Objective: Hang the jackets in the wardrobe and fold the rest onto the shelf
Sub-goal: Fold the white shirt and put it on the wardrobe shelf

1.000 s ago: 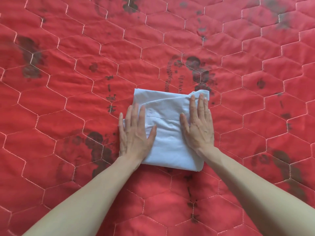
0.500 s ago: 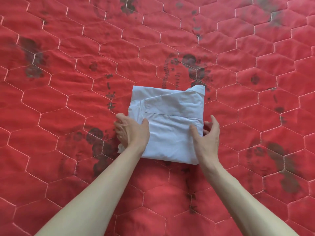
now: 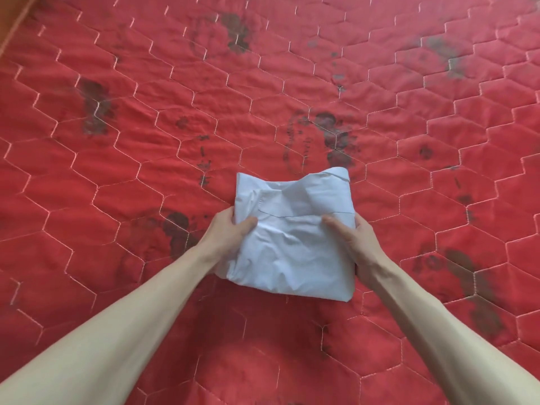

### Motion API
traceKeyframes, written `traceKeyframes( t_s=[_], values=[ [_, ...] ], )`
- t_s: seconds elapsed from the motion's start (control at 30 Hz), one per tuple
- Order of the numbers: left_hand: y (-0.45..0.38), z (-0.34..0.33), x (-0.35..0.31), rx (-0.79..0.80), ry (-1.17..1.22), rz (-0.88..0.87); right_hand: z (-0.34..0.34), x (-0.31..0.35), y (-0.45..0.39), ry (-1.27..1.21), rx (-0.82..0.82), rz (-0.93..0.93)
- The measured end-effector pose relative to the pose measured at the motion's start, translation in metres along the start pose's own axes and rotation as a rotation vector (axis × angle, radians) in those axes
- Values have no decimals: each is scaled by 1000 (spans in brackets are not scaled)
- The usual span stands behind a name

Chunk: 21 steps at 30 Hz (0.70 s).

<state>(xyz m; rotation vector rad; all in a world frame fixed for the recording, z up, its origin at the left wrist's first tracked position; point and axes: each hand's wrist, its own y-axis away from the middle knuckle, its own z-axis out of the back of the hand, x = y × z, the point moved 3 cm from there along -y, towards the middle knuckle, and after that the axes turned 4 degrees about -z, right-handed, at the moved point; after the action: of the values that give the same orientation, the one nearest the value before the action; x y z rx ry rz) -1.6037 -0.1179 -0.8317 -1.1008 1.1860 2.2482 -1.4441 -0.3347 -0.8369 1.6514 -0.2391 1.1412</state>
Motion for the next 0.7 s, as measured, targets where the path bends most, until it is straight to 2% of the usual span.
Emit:
traceKeyframes(
  t_s=[0.17,0.37,0.43,0.53,0.7],
  values=[
    [60,16,-16,-15,267,94,13,28,52,-4,47,14],
    [170,45,-79,195,567,307,29,105,162,-42,164,33],
    [215,57,-112,240,646,346,35,144,209,-45,255,23],
    [288,74,-174,246,756,317,46,205,289,-88,391,-10],
    [403,106,-268,192,831,196,54,288,400,-66,510,22]
  ],
)
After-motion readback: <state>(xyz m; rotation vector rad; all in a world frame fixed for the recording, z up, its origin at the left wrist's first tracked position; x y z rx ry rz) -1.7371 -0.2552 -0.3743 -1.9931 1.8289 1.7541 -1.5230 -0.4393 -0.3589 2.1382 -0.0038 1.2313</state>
